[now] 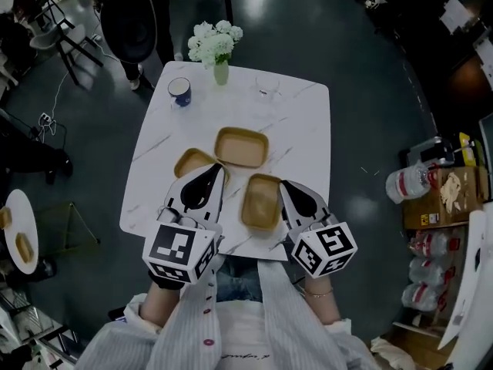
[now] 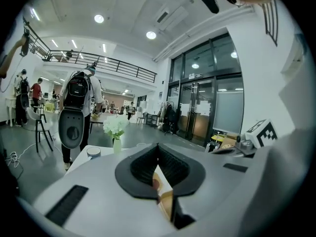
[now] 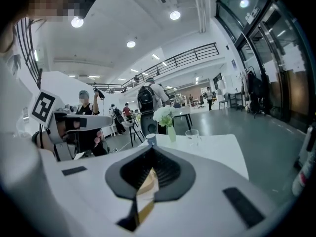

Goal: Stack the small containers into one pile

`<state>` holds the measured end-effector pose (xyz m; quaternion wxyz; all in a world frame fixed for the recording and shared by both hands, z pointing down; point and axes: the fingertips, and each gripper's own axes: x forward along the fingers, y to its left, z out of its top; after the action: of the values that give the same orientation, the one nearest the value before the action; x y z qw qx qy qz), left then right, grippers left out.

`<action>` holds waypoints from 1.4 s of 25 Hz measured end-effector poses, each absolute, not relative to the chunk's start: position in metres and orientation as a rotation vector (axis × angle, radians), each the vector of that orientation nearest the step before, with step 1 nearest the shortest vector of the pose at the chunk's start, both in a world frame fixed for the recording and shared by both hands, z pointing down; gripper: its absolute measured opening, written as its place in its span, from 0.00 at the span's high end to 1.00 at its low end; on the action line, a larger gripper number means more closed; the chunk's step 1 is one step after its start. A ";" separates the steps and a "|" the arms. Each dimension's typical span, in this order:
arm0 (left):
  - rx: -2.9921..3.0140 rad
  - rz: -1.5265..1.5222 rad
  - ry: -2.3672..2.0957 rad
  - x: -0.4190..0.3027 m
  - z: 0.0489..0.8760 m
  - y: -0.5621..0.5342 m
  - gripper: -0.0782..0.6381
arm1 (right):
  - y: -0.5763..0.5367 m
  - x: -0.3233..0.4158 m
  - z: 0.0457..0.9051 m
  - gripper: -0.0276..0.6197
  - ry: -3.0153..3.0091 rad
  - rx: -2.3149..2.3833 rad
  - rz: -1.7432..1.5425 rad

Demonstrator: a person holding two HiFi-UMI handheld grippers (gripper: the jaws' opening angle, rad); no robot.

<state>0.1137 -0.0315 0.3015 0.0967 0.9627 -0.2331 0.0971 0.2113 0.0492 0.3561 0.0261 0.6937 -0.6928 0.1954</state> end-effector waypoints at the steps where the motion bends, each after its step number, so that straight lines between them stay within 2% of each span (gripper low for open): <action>1: 2.849 0.292 -0.695 0.114 0.303 -0.033 0.87 | 0.048 0.212 0.358 0.94 -2.141 2.140 0.610; 11: 2.825 0.310 -0.684 0.121 0.314 -0.042 0.87 | 0.039 0.228 0.380 0.94 -2.060 2.139 0.698; 30: 2.716 0.563 -0.546 0.149 0.406 -0.022 0.87 | 0.061 0.243 0.500 0.93 -1.734 2.026 1.038; 35: 2.683 0.639 -0.516 0.150 0.429 -0.013 0.87 | 0.074 0.241 0.523 0.83 -1.658 1.992 1.104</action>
<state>0.1501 -0.0131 0.4294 0.1673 0.9427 -0.1814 0.2244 0.2407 0.0743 0.5228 0.1617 0.6979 -0.5808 0.3867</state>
